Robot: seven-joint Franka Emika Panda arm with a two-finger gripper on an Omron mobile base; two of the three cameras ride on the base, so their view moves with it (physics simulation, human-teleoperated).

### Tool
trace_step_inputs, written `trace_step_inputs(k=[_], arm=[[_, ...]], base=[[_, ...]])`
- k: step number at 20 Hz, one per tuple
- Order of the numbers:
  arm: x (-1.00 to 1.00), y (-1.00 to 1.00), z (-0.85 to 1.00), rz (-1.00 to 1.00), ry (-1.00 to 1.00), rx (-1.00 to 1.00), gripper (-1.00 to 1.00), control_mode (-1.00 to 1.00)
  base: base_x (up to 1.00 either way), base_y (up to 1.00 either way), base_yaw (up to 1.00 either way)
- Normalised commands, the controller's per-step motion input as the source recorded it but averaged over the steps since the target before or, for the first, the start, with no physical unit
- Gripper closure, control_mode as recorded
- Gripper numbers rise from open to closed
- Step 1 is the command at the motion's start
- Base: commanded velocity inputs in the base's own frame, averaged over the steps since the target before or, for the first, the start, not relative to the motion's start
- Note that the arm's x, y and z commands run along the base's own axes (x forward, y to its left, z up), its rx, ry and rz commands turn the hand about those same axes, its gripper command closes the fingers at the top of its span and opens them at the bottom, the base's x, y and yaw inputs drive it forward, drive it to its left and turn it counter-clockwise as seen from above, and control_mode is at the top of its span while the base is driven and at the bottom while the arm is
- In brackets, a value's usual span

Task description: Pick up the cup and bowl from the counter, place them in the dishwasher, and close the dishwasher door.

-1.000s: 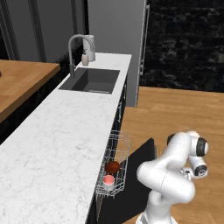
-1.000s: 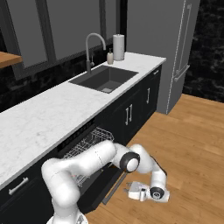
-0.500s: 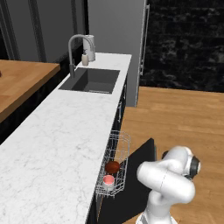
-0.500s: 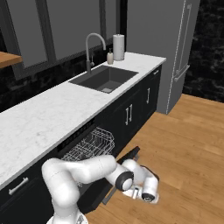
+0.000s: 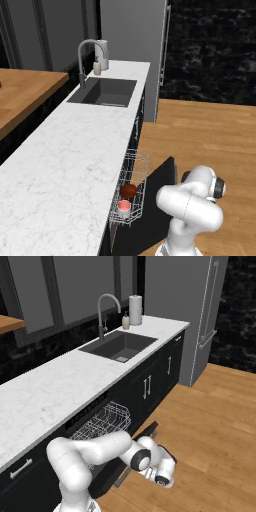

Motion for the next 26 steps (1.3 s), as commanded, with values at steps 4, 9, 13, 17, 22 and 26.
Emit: trace_step_inputs(k=[4, 9, 13, 17, 22, 26], arm=[[0.34, 0.96, 0.39, 0.00, 0.09, 0.12, -1.00, -1.00], [0.42, 1.00, 0.64, 0.00, 0.05, 0.06, -1.00, -1.00], [0.46, 1.00, 0.68, 0.00, 0.06, 0.02, -1.00, -1.00], [0.49, 1.00, 0.67, 0.00, 0.05, 0.00, -1.00, -1.00], [0.48, 1.00, 0.60, 0.00, 0.07, 0.00, -1.00, -1.00], [0.48, 1.00, 0.46, 0.00, 0.10, 0.00, -1.00, -1.00]], base=[[0.00, 0.00, 0.00], [0.00, 0.00, 0.00], [0.00, 0.00, 0.00], [0.00, 0.00, 0.00], [0.00, 0.00, 0.00], [0.00, 0.00, 0.00]])
